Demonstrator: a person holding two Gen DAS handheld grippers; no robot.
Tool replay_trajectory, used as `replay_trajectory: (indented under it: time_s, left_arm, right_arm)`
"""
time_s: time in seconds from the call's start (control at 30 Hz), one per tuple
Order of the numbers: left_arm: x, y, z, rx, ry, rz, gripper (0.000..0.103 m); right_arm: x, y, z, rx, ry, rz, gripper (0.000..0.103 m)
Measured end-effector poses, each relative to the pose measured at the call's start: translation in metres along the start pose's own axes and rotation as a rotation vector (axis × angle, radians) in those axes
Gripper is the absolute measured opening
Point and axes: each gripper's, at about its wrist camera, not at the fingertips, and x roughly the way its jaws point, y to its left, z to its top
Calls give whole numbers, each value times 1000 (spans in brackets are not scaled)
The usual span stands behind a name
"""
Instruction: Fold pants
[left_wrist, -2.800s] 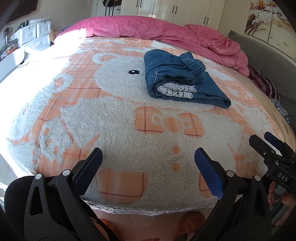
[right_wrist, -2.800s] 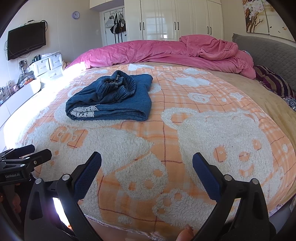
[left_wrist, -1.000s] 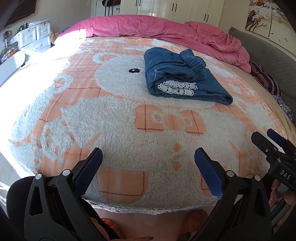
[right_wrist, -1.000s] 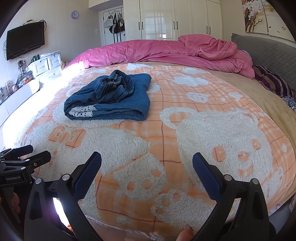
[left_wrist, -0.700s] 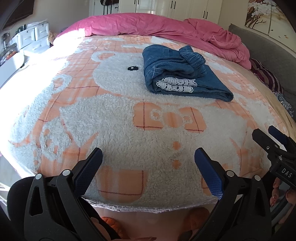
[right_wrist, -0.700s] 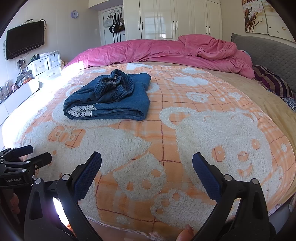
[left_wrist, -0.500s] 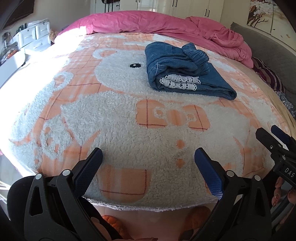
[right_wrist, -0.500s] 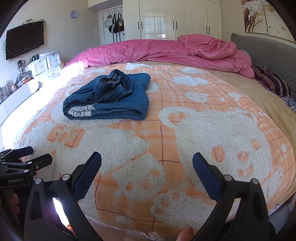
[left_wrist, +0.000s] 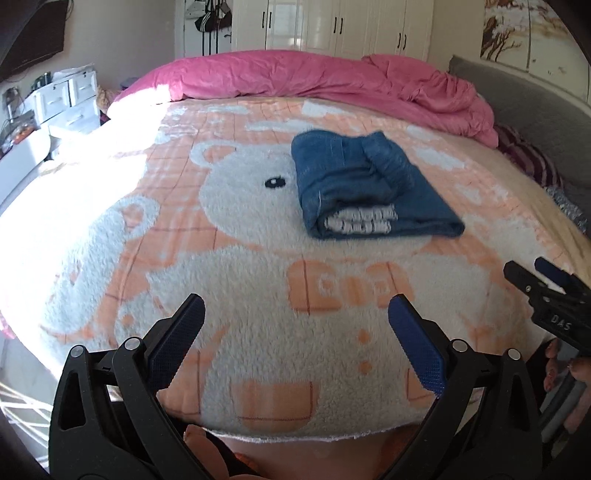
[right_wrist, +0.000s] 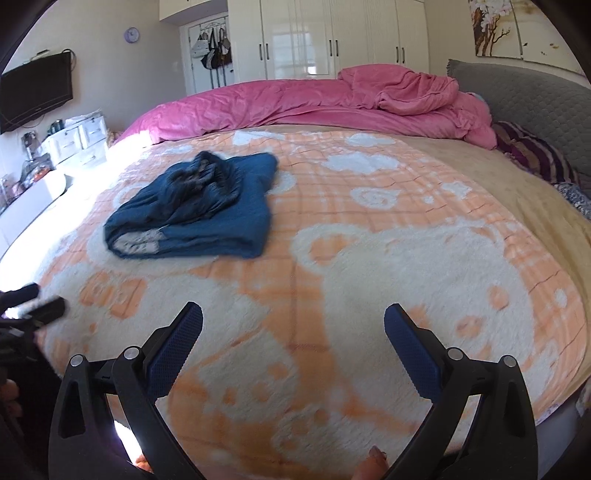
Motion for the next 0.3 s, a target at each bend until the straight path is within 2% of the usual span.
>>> replay_trajectory:
  time_s: [0.07, 0.1, 0.17, 0.3]
  left_arm:
    - [7, 21, 22, -46, 25, -6, 94]
    - [16, 37, 35, -74, 53, 21, 94]
    - [44, 74, 62, -106, 143, 97, 94]
    - [99, 157, 101, -169, 210, 283, 94]
  right_arm:
    - [3, -26, 21, 34, -26, -43, 98]
    - [5, -39, 30, 53, -34, -72, 98]
    - [12, -77, 51, 98, -37, -154, 98]
    - [55, -169, 84, 172, 46, -286, 98]
